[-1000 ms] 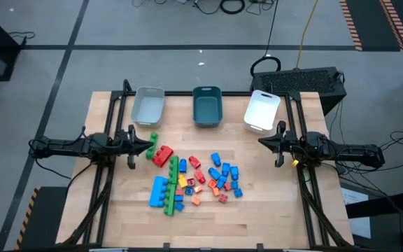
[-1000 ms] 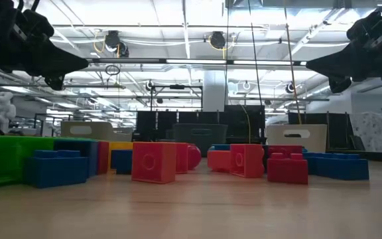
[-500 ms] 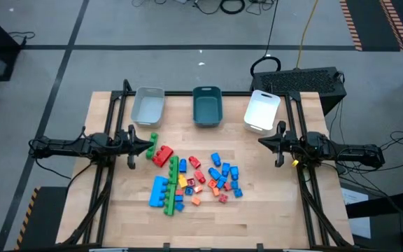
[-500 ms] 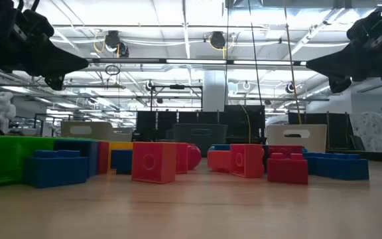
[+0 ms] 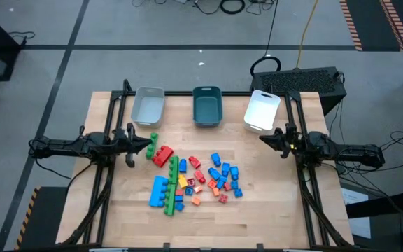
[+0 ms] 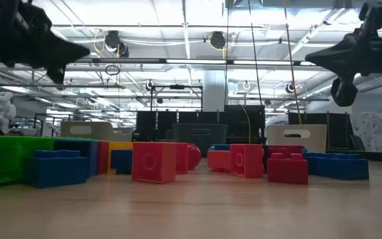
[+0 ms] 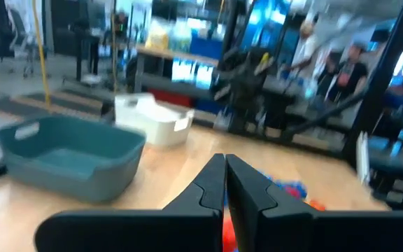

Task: Sort blocks by size
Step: Put the large green 4 stud game piece into the gray bin

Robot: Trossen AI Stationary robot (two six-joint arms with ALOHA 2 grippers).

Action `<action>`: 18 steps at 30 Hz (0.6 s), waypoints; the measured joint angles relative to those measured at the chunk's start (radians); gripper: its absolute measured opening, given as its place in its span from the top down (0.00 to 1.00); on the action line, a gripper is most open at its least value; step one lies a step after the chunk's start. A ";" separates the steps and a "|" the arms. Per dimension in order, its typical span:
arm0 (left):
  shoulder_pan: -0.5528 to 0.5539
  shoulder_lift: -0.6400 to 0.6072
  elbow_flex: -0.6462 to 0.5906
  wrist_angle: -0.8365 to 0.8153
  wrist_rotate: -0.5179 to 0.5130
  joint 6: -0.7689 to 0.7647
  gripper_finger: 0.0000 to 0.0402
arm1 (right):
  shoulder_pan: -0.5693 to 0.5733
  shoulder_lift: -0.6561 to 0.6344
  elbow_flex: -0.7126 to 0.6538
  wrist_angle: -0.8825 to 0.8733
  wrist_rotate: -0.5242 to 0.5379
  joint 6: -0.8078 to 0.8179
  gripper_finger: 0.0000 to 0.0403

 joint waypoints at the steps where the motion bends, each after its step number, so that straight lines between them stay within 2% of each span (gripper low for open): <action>1: 0.000 0.000 0.000 0.028 0.000 -0.006 0.96 | 0.000 -0.001 0.000 0.011 0.021 0.023 1.00; 4: 0.000 0.000 0.000 0.096 -0.003 -0.086 0.96 | 0.000 -0.002 0.002 0.044 0.036 0.103 1.00; 11: 0.000 -0.001 0.000 0.306 -0.042 -0.258 0.96 | 0.000 -0.001 0.001 0.036 0.036 0.132 1.00; 15: 0.000 -0.001 0.000 0.378 -0.101 -0.268 0.96 | 0.000 -0.001 0.001 0.063 0.047 0.161 1.00; 18: 0.000 -0.001 0.000 0.401 -0.103 -0.257 0.96 | -0.001 -0.002 0.002 0.119 0.067 0.152 1.00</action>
